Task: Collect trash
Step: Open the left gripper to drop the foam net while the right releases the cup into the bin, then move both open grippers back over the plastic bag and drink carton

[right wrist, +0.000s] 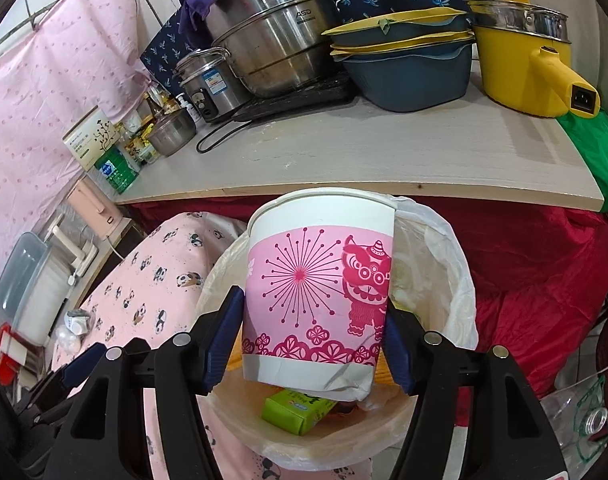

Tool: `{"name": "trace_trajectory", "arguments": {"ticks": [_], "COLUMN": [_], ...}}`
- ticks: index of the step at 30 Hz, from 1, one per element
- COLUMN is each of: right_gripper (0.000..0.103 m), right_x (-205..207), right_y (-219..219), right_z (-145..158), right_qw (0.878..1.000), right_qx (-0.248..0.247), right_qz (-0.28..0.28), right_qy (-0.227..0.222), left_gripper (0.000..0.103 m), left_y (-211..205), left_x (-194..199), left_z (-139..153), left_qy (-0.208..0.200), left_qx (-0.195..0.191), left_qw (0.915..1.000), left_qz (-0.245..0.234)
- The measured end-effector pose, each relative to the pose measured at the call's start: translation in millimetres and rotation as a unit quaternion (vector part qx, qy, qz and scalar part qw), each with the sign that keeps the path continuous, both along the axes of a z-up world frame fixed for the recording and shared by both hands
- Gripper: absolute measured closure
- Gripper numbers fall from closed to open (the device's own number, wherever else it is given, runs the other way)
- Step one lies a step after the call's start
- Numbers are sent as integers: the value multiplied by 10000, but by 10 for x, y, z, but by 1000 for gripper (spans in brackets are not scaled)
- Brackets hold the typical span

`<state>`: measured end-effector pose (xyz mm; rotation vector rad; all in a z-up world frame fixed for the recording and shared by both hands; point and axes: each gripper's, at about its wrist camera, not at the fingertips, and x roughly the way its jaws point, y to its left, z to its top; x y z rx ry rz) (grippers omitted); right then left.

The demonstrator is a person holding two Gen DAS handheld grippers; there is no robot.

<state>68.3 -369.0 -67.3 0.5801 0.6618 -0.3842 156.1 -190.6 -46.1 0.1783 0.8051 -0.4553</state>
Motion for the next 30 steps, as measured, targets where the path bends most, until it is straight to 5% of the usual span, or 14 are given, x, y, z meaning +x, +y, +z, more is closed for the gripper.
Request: {"name": "trace_trajectory", "arguments": {"ticks": [14,30], "right_gripper": [35,35], "right_x": [32,284], "right_y": [139,1064], "right_z": [183,354], "right_qw": [9998,9950], "right_qx": [-159,-372], "right_qz": [58,919], "right_qy": [-74,-72], "left_gripper": [35,30], "left_y": [289,1169], "left_x": [-5,136], "left_z": [81,203], "left_qy": [2,-8], "left_qx": [-187,-432], "left_qw": [9996,9947], "left_qz": [215,930]}}
